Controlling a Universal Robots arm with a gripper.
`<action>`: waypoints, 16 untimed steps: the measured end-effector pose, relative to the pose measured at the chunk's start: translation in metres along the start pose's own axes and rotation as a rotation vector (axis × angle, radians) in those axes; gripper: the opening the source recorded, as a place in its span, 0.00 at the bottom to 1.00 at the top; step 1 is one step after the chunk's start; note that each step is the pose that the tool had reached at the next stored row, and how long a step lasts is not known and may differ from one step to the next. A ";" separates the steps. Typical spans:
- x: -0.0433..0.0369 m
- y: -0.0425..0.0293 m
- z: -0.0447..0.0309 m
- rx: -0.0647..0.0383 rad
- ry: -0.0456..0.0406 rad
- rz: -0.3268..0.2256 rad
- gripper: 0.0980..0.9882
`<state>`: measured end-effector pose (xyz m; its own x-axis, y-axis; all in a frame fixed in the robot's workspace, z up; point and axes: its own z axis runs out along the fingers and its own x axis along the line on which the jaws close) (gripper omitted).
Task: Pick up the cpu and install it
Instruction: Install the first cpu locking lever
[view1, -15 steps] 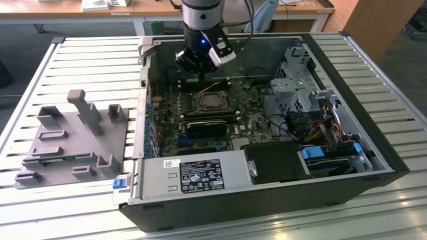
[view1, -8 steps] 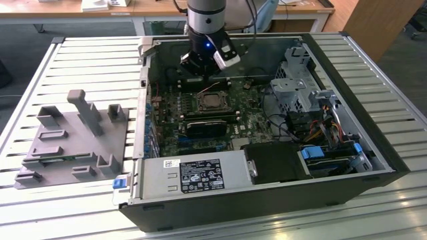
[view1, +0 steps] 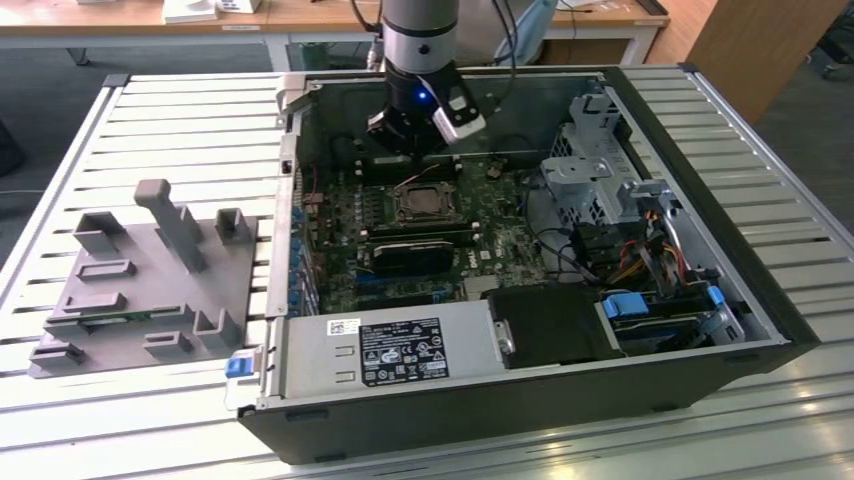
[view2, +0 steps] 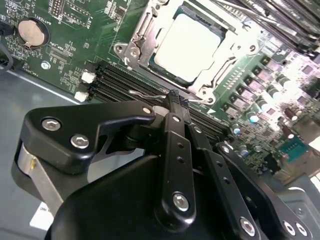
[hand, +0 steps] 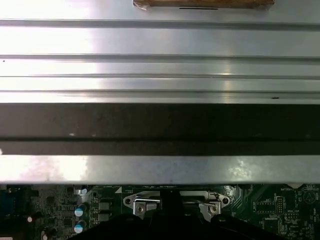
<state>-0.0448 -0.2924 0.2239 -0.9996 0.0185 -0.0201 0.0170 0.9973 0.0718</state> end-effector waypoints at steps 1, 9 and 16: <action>-0.0005 0.0007 0.0008 0.000 0.0001 0.000 0.01; -0.0076 0.0037 0.0048 0.000 -0.0001 0.000 0.01; -0.0121 0.0051 0.0105 0.001 0.0000 0.000 0.01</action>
<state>-0.0324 -0.2868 0.2140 -0.9996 0.0184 -0.0200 0.0170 0.9973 0.0712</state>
